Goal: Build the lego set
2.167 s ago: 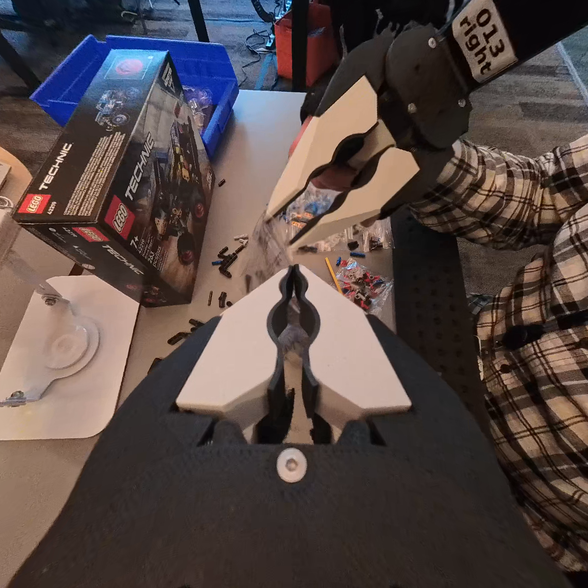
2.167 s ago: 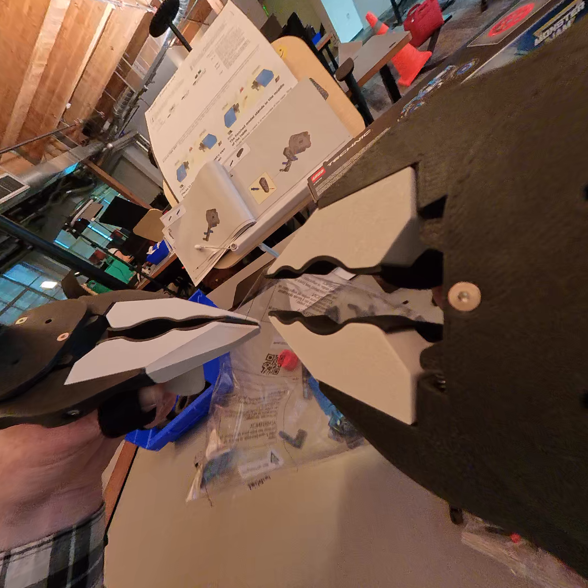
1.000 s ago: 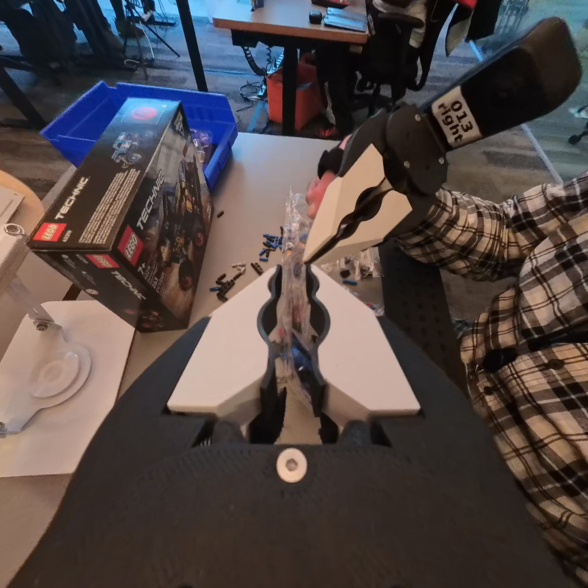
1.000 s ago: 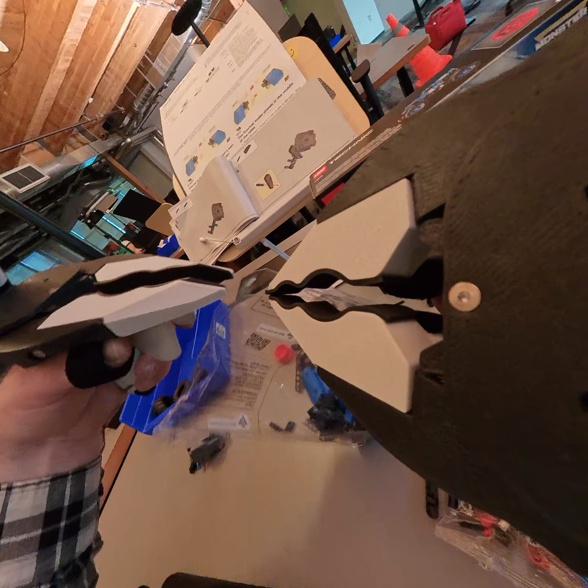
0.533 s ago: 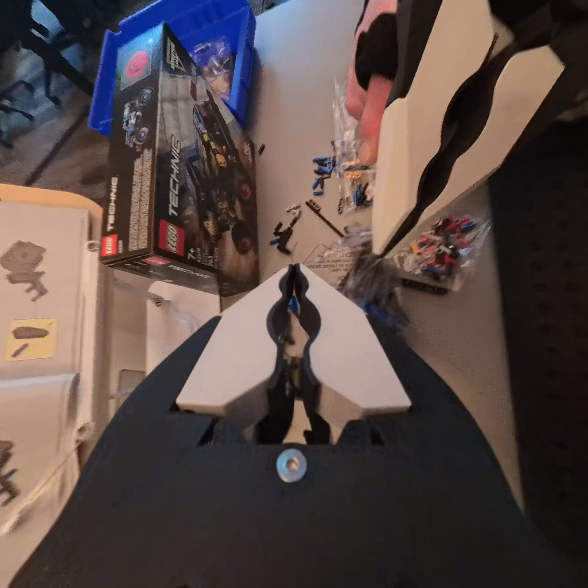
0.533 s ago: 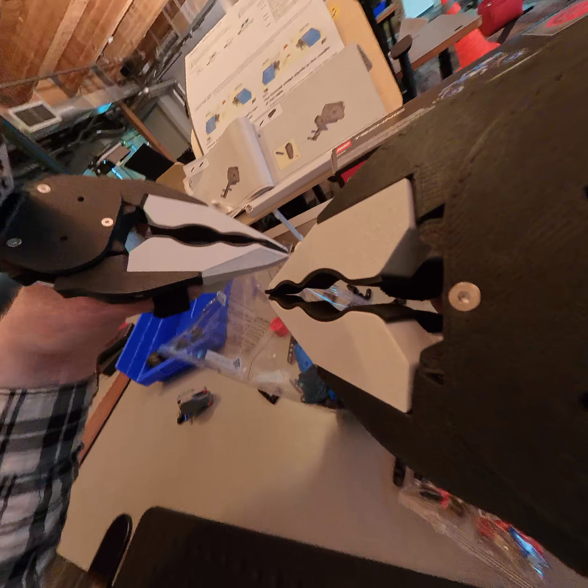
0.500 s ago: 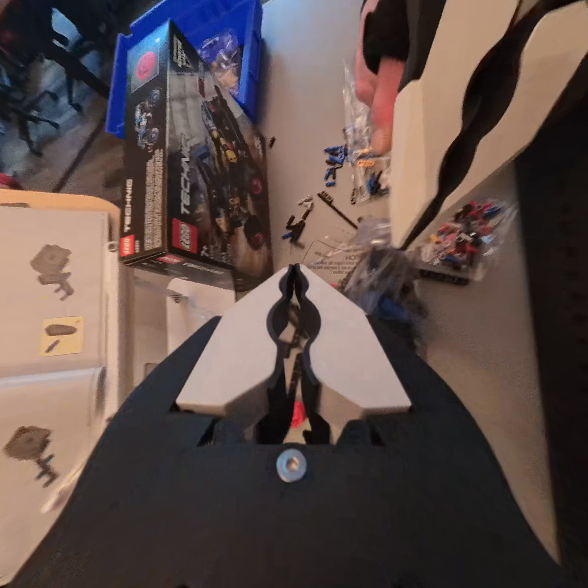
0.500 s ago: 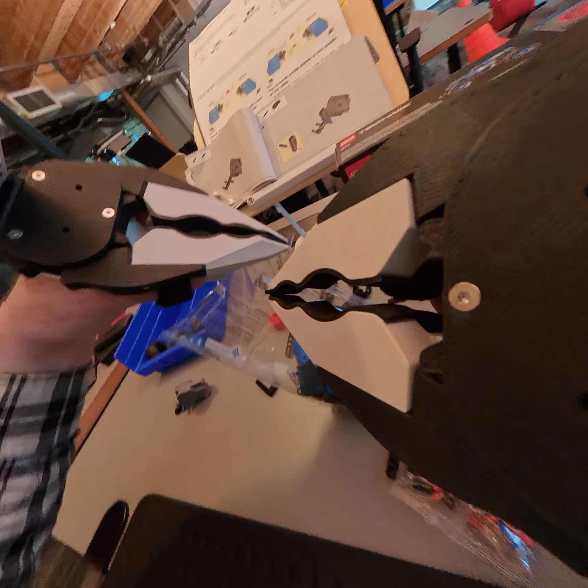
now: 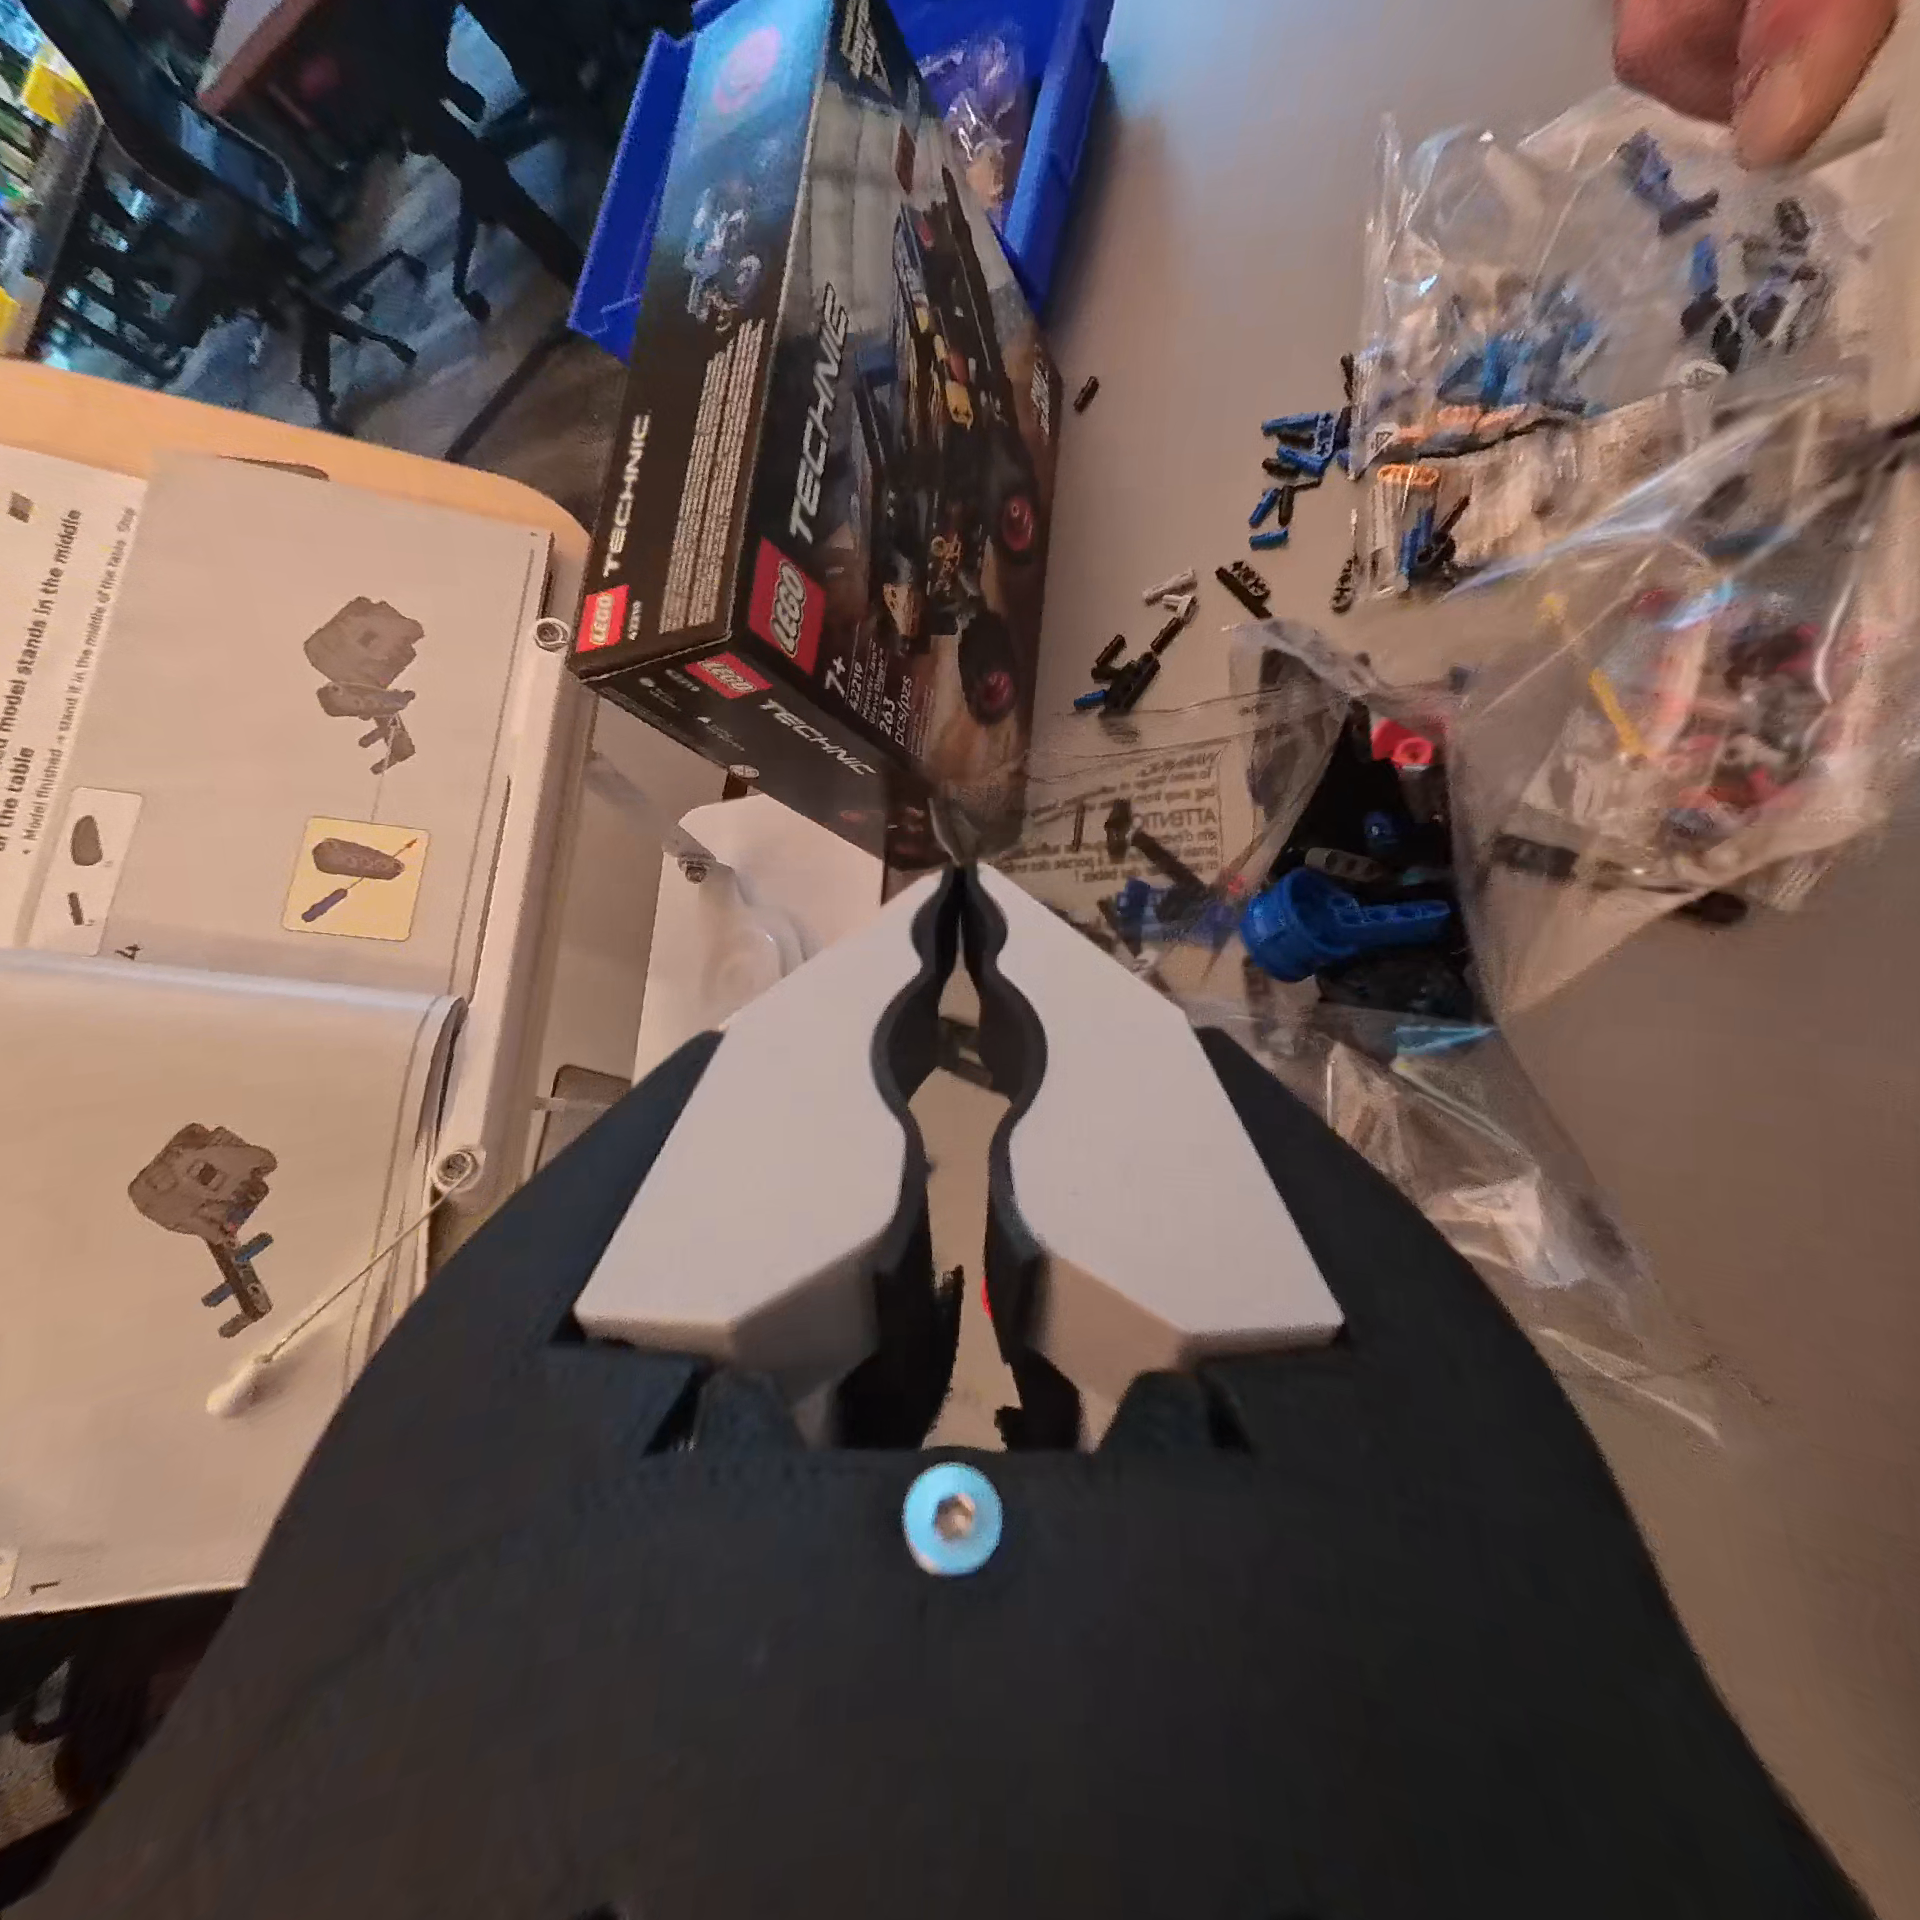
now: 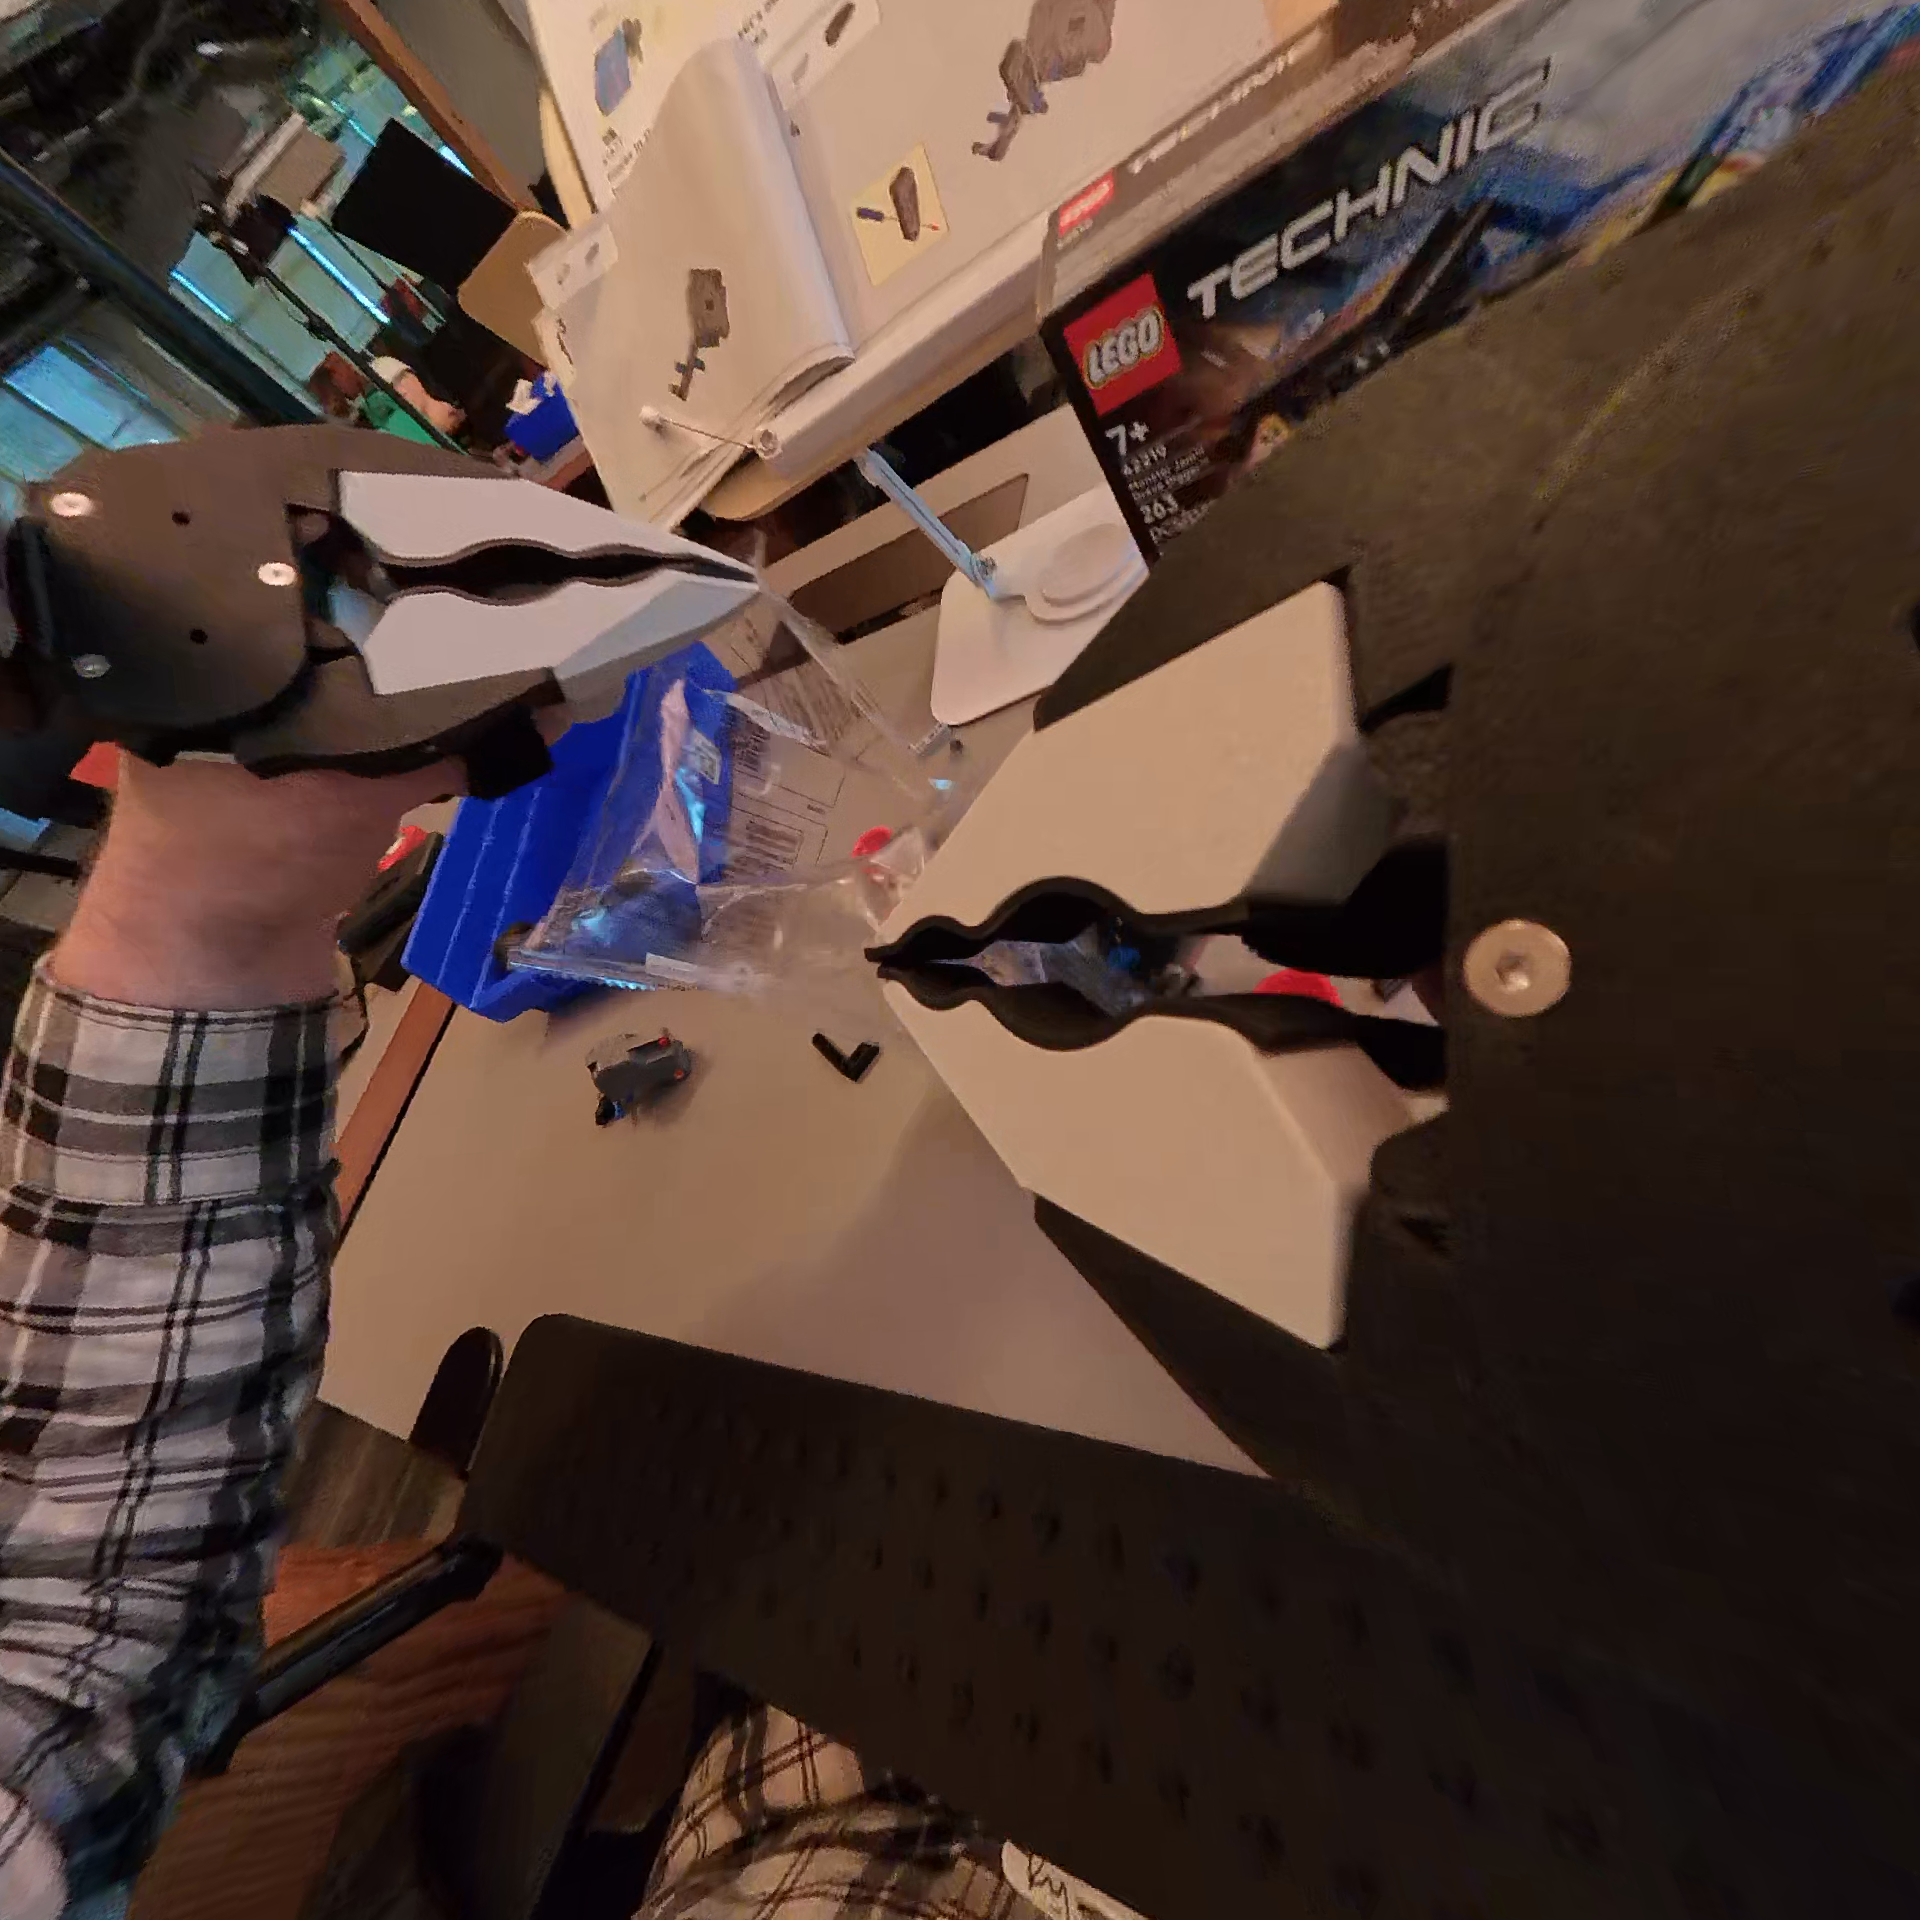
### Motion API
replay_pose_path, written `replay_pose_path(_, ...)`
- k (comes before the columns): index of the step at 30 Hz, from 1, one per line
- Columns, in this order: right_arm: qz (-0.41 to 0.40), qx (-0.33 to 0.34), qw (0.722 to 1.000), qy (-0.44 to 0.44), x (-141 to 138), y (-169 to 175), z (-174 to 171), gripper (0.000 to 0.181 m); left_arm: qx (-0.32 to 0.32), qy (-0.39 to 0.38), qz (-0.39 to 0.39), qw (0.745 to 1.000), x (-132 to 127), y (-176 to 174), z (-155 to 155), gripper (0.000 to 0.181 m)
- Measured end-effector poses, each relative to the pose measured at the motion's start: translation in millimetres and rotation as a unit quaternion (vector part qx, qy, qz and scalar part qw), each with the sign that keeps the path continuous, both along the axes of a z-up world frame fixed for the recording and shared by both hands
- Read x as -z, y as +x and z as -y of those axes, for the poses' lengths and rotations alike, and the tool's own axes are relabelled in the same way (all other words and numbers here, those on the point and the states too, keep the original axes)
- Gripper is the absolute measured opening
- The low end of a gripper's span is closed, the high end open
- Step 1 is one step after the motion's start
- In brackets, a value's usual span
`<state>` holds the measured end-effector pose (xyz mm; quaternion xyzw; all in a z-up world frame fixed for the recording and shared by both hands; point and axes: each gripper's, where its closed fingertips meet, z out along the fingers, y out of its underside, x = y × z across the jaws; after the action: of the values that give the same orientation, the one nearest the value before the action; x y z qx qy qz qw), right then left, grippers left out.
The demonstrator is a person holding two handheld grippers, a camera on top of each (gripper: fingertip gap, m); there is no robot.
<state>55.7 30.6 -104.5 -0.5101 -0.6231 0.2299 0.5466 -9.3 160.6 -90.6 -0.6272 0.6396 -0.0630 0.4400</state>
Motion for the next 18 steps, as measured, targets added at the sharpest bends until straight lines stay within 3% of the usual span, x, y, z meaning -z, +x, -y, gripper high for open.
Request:
replay_pose_path(2, -0.015, 0.021, 0.999, -0.022, 1.9, 5.1, -6.9, 0.008, 0.01, -0.002, 0.029, 1.0, -7.7, 4.6, 5.3, 0.0)
replay_pose_path(4, -0.049, 0.056, 0.996, -0.057, -2.4, 17.4, -17.5, 0.052, 0.024, 0.008, 0.055, 0.998, -22.1, 10.2, 11.9, 0.0)
replay_pose_path(9, -0.074, 0.115, 0.973, -0.187, 30.0, 43.1, -49.3, 0.063, 0.058, 0.045, 0.076, 0.994, -59.6, 27.3, 24.4, 0.0)
replay_pose_path(13, -0.066, 0.143, 0.95, -0.271, 66.5, 32.9, -75.5, 0.077, 0.091, 0.054, 0.114, 0.988, -99.1, 43.1, 36.6, 0.0)
replay_pose_path(18, -0.181, 0.064, 0.899, -0.393, 61.3, -2.7, -91.0, 0.101, 0.141, 0.055, 0.179, 0.972, -150.5, 63.8, 61.7, 0.0)
